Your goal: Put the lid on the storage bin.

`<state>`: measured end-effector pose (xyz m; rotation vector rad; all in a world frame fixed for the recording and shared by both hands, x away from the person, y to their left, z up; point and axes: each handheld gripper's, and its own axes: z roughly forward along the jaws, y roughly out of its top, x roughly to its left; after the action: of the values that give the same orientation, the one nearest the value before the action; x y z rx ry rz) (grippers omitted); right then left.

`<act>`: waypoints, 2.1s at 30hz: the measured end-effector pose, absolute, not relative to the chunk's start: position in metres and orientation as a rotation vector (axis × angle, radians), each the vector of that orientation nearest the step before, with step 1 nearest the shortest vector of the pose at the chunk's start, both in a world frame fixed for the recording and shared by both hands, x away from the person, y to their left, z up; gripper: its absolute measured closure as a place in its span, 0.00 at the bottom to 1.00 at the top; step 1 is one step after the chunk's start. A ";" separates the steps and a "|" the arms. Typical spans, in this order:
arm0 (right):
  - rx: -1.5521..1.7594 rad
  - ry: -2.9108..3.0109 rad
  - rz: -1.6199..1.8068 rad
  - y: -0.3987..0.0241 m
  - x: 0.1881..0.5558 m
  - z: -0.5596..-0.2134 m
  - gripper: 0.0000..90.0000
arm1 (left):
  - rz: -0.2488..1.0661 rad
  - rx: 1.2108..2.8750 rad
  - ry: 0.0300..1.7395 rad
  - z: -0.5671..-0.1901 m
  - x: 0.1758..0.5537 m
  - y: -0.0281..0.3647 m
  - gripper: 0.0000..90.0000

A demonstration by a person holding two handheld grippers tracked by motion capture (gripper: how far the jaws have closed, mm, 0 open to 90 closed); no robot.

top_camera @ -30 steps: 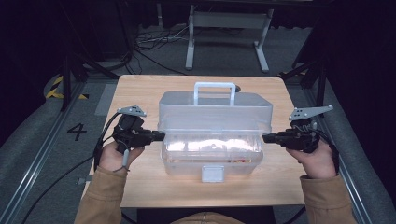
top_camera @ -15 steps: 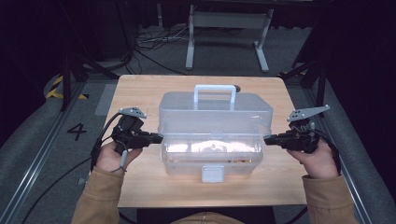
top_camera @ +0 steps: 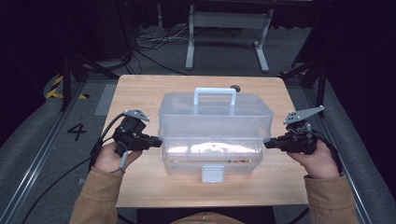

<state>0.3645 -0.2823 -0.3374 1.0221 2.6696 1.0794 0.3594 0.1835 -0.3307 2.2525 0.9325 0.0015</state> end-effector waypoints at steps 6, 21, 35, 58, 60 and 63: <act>1.004 2.715 1.020 -0.281 0.365 -0.340 0.99 | -0.013 2.294 0.928 -0.333 0.360 0.182 0.96; 0.975 2.802 0.923 -0.276 0.366 -0.347 0.98 | -0.054 2.391 0.910 -0.340 0.361 0.178 0.96; 0.962 2.869 0.853 -0.273 0.367 -0.354 0.98 | -0.082 2.462 0.910 -0.346 0.362 0.173 0.96; 0.967 2.949 0.749 -0.268 0.369 -0.365 0.98 | -0.112 2.552 0.909 -0.355 0.361 0.165 0.96; 0.966 2.952 0.743 -0.268 0.369 -0.365 0.98 | -0.116 2.557 0.906 -0.355 0.362 0.165 0.96; 0.965 2.961 0.731 -0.267 0.369 -0.366 0.98 | -0.121 2.564 0.905 -0.357 0.362 0.165 0.96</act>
<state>0.3689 -0.2672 -0.3661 0.9645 2.9610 0.7311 0.3619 0.1650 -0.3565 2.5636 0.9055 -0.1213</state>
